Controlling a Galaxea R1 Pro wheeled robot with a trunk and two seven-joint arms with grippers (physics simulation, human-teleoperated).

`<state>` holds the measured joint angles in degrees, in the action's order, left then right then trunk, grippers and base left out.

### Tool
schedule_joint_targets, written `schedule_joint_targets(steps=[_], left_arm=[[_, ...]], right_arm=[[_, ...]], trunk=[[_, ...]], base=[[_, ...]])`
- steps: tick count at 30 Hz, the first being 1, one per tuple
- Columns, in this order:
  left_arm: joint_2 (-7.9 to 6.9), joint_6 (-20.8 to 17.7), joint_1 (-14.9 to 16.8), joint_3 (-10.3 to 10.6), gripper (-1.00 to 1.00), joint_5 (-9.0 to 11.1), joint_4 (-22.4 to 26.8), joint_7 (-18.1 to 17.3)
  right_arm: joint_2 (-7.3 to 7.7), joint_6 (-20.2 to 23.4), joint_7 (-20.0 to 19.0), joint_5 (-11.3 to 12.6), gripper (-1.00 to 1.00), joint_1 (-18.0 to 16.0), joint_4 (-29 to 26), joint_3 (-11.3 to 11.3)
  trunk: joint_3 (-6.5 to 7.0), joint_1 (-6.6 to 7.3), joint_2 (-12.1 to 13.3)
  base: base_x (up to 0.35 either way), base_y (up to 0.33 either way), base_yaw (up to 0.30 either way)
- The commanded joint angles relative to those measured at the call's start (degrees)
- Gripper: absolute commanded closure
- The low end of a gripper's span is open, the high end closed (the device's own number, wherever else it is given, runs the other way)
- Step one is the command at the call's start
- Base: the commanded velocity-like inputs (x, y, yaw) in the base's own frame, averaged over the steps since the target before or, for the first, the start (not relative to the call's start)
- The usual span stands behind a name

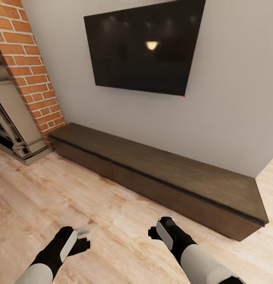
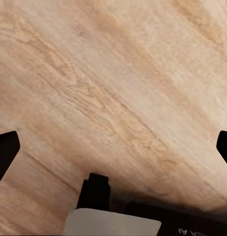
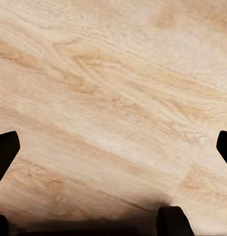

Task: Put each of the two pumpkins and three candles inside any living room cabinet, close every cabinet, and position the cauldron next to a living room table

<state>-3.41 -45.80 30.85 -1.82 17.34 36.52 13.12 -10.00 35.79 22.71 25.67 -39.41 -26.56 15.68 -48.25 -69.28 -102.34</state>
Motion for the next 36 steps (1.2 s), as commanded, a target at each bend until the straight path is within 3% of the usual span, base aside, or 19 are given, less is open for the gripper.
schedule_joint_targets(steps=[1,5,9,13,36], left_arm=[[0.03,0.1,0.0,0.0,-1.00,0.0,-0.1,0.0],[0.06,0.1,0.0,-0.1,-1.00,0.1,-0.3,0.0],[0.07,0.1,0.0,0.0,-1.00,0.1,-0.3,0.0],[0.12,0.2,0.0,0.0,-1.00,0.0,-0.3,0.0],[0.51,0.1,0.0,-0.2,-1.00,-0.2,-0.3,0.1]], right_arm=[[0.00,0.0,0.0,0.0,-1.00,0.0,0.0,0.0],[0.00,-0.3,-0.1,-0.1,-1.00,0.4,0.3,0.0],[0.00,-2.3,-0.1,-0.6,-1.00,3.5,0.2,0.0],[0.00,-2.8,0.0,-0.7,-1.00,4.4,0.1,0.1],[0.00,-4.1,0.0,-0.8,-1.00,4.7,0.4,0.1]], trunk=[[0.14,0.23,0.4],[0.68,1.11,2.0],[1.20,1.98,3.6],[1.70,2.86,5.2],[4.61,7.91,14.5]], base=[[-0.231,0.018,0.267],[-0.167,0.007,0.267],[-0.129,0.001,0.262],[-0.122,0.000,0.252],[-0.029,0.000,0.248]])
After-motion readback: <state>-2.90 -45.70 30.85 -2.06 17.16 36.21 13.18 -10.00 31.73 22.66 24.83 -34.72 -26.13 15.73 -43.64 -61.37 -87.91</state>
